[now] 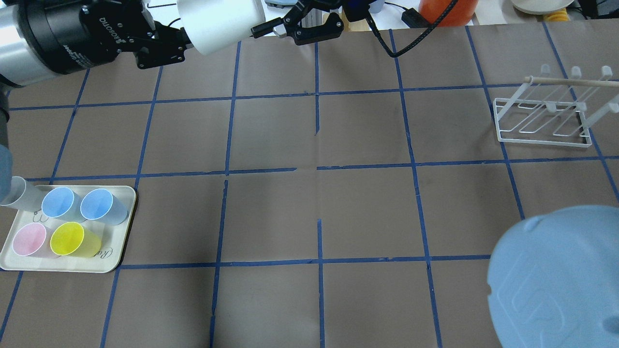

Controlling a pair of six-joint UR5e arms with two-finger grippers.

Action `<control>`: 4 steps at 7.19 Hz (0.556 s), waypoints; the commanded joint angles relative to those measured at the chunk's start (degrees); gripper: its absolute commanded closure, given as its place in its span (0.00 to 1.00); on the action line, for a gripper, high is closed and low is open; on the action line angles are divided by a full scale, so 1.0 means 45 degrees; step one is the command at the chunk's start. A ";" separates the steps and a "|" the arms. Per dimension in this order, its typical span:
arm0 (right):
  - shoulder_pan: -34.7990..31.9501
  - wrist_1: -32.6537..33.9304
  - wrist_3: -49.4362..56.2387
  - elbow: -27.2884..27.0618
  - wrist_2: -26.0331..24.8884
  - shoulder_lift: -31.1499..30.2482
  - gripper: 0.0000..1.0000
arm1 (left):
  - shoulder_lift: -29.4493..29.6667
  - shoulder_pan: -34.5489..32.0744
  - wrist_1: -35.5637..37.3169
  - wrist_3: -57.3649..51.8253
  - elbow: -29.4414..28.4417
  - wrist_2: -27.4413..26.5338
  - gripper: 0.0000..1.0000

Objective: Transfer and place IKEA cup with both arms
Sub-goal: 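Grasp the white cup with the left gripper while the right gripper holds it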

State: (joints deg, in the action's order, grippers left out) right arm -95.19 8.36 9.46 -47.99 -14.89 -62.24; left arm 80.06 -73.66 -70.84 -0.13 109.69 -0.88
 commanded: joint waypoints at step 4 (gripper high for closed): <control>-0.0019 -0.0001 -0.0071 -0.0019 0.0048 -0.0016 0.60 | 0.0021 -0.0117 0.0817 -0.0029 -0.0019 -0.0176 0.95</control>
State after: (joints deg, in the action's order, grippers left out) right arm -95.27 8.35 9.16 -48.00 -14.71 -62.31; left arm 80.07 -74.24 -68.39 -0.20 109.61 -1.34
